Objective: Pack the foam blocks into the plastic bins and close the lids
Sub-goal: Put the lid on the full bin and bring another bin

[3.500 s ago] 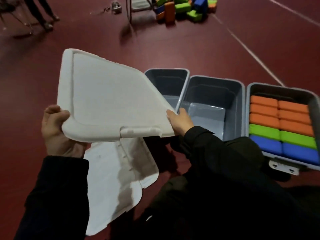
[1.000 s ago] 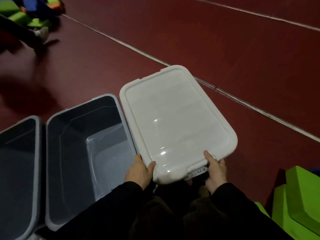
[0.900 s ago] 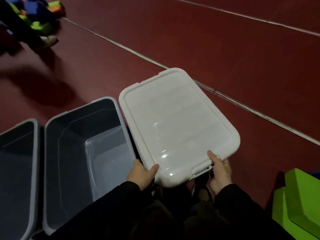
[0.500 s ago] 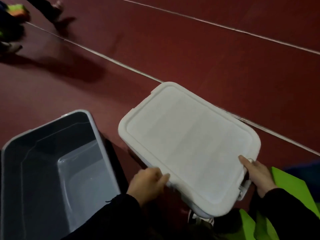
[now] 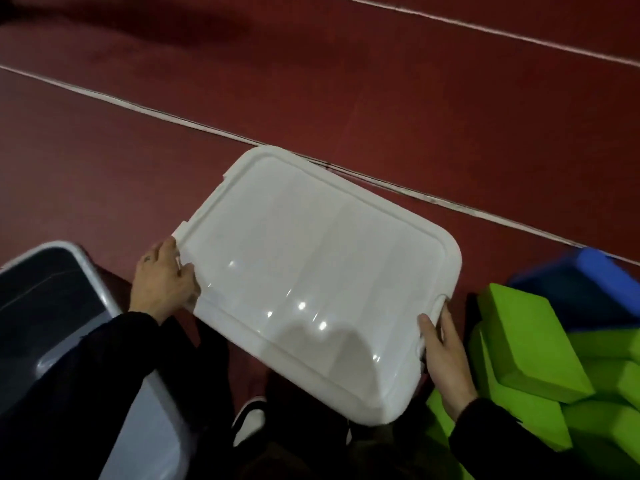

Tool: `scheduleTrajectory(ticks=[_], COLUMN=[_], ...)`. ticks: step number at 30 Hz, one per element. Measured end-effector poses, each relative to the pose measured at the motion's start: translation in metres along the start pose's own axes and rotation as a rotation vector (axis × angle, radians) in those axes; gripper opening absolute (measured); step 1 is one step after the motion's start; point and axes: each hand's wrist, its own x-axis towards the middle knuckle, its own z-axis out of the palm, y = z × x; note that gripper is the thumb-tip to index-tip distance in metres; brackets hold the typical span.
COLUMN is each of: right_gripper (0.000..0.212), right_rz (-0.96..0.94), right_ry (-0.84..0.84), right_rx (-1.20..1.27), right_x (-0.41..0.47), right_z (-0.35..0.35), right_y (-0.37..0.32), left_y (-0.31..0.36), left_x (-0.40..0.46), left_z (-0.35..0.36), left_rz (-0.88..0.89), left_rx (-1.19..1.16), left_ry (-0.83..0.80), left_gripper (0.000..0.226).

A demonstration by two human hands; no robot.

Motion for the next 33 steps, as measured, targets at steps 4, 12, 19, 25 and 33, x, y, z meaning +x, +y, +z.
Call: scheduleTrajectory(ticks=[4,12,19,25,33], right_gripper=[0.059,0.061,0.052,0.06,0.061], right_rz=[-0.003,-0.11,-0.04,-0.069,-0.091], right_ry=[0.109,0.281,0.229,0.254,0.275], right_rx=[-0.13,-0.429,-0.371,-0.449,-0.476], right_x=[0.008,0.037,0.015,-0.003,-0.004], right_z=[-0.004,-0.021,-0.034,-0.03,-0.029], right_y=[-0.009,-0.044,-0.036,-0.022,-0.023], left_y=[-0.006,-0.019,-0.011,-0.018,-0.013], left_x=[0.001,-0.088,-0.082,-0.073,-0.093], left_z=[-0.01,0.003,0.006,0.033,0.034], left_rz=[-0.126,-0.258,-0.294,-0.462,-0.086], left_rx=[0.063,-0.048,-0.556,-0.849,-0.504], left_ry=[-0.158,-0.195,-0.208,-0.072,-0.022], left_gripper=[0.053,0.046,0.084,0.048,0.053])
